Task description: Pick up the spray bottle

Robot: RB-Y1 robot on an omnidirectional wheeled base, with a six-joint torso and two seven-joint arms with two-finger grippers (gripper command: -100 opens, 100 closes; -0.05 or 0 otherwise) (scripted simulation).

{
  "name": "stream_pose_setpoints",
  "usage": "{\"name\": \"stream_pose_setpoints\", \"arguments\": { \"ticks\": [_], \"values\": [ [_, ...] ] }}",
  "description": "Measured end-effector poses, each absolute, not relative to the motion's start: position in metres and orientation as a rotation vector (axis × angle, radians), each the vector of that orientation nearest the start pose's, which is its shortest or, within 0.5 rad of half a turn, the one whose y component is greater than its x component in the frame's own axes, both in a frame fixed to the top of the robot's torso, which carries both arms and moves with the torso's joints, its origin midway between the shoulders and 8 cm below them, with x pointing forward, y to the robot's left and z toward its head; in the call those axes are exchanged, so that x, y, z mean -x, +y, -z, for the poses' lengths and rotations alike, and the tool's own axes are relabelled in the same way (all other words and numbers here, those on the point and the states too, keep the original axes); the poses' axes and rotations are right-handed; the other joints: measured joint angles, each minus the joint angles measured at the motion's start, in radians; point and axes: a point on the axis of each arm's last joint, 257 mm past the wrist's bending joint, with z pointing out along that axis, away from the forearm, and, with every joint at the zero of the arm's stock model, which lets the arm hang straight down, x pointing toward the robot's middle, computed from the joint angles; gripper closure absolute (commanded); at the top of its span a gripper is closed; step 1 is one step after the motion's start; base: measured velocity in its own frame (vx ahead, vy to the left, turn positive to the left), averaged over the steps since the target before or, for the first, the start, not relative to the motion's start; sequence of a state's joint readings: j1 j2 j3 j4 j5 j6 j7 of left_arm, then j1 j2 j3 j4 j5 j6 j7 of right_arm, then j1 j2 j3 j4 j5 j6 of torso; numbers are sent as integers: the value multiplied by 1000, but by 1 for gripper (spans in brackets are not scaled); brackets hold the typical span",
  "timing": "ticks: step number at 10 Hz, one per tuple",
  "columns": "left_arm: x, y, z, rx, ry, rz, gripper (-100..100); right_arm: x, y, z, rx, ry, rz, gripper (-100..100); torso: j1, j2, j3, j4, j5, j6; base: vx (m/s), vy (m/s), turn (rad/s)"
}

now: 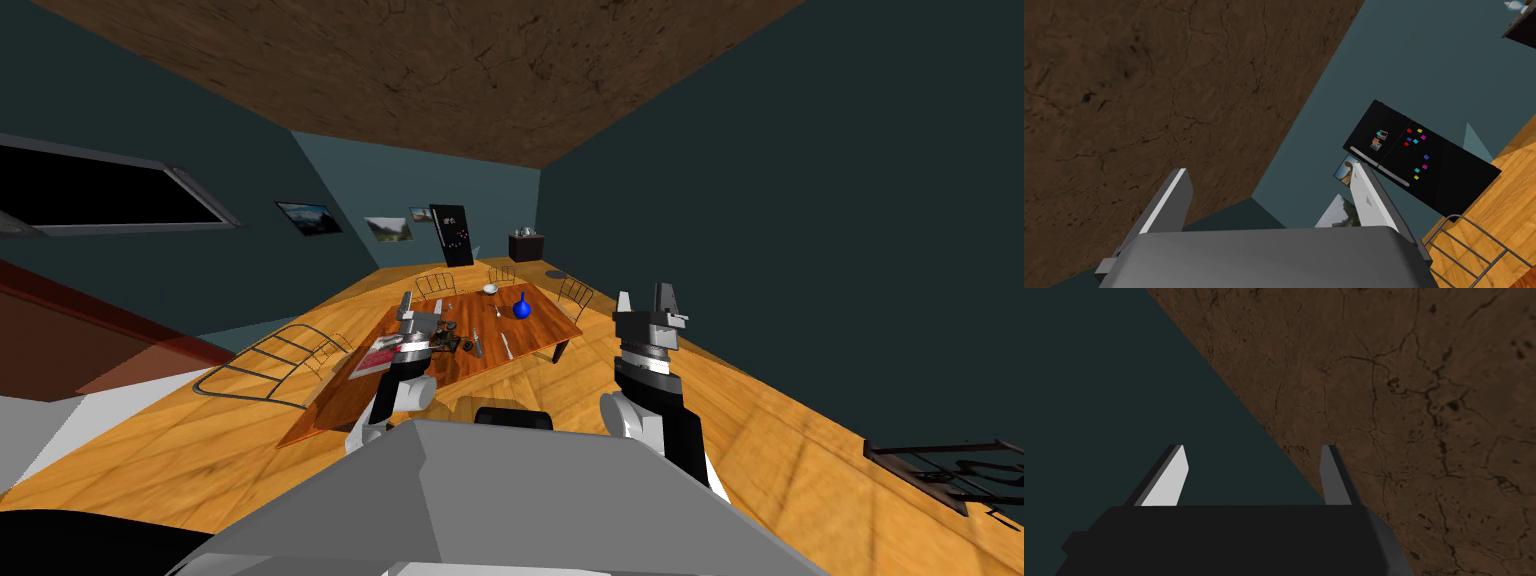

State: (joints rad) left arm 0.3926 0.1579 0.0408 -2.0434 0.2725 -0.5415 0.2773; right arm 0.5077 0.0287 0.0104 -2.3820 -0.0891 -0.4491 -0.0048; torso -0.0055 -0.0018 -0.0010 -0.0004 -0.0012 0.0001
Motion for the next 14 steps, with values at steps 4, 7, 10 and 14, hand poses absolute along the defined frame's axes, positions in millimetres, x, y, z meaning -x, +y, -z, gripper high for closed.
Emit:
{"name": "stream_pose_setpoints", "arguments": {
  "ticks": [4, 7, 10, 14],
  "values": [
    [-399, 339, 64, 1025, 488, 1688, -100, -329, -287, -57, -697, 501, -1383, 0, 1, 1, 1, 0, 0, 0, 7, -64, -27],
    [-407, 356, 82, 1095, 452, 1707, -100, -329, -287, -57, -697, 501, -1382, 0, 2, 1, 0, 0, 0, 0, 15, -63, -33],
    [-419, 377, 109, 1197, 390, 1731, -100, -329, -287, -57, -697, 501, -1382, 0, 1, 1, 0, 0, 0, 0, 19, -75, -42],
    [-430, 398, 151, 1336, 297, 1755, -100, -329, -287, -57, -697, 501, -1382, 0, 1, 0, 0, 0, 0, 0, 21, -57, -42]
  ]
}}
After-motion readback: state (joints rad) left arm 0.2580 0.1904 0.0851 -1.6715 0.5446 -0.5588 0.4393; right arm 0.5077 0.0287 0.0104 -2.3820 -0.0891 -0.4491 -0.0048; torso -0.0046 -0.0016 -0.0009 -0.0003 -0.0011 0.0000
